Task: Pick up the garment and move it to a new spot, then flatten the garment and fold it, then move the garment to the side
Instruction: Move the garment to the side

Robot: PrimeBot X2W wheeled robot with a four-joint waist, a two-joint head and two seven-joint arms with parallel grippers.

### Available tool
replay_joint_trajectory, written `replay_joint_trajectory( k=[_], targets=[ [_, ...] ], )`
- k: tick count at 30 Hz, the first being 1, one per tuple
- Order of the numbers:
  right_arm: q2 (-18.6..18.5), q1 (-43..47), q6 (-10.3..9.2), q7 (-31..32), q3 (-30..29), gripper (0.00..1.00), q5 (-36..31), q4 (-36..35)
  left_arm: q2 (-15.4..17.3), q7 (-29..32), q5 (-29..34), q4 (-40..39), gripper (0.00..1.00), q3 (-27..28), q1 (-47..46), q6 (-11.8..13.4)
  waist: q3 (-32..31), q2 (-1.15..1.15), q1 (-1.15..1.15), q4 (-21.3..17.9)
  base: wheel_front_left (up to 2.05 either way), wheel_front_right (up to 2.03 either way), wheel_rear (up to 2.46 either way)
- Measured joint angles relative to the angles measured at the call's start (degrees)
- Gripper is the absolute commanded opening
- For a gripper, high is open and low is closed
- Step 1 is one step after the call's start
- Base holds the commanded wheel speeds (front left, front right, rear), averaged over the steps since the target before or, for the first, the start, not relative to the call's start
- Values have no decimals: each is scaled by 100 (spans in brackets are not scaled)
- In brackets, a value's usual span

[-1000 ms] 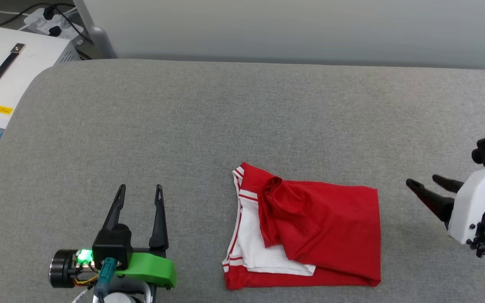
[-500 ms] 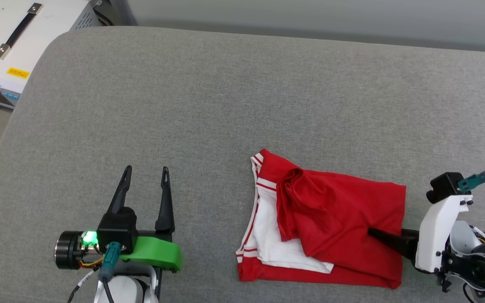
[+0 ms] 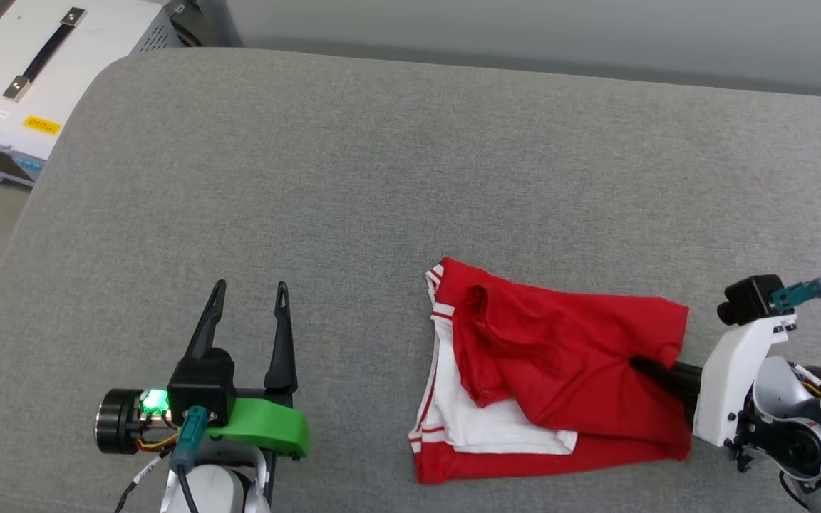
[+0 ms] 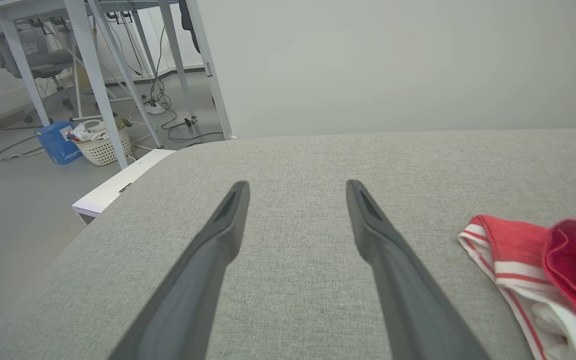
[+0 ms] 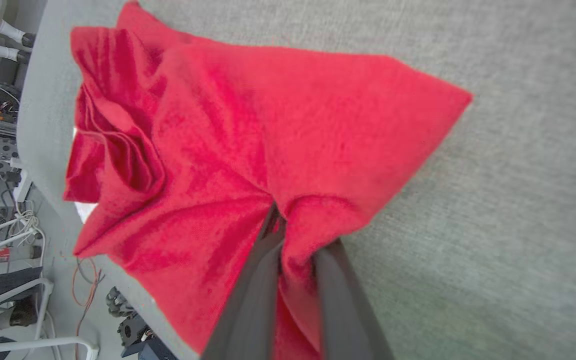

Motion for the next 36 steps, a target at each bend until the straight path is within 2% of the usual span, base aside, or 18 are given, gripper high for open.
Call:
replay_joint_trajectory(
  k=[6, 11, 18, 23, 27, 36],
  targets=[
    [-548, -423, 0, -244, 382, 0, -225, -539, -10, 0, 0, -12, 100, 48, 125, 13, -120, 0, 0, -298, 0, 0, 0],
    [-1023, -691, 0, -256, 630, 0, -401, -946, -7, 0, -1, -69, 100, 108, 194, 33, -169, 0, 0, -709, 0, 0, 0],
    [-1423, -1124, 0, -297, 693, 0, -417, -989, 26, -1, 21, -266, 100, 196, 174, 42, -99, 0, 0, -1386, 0, 0, 0],
    [-1675, -1514, 0, -361, 665, 0, -537, -687, 99, -1, 64, -400, 100, 216, 47, 34, 122, 0, 0, -1781, 0, 0, 0],
    [-1942, -1977, 0, -498, 539, 0, -734, -33, 233, -1, 107, -514, 100, 231, -215, 25, 529, 0, 0, -2000, 0, 0, 0],
    [-2332, -2758, 0, -911, 399, 0, -1332, 1480, 350, 0, 199, -745, 100, 192, -520, -15, 1322, 0, 1, -2071, 0, 0, 0]
  ],
)
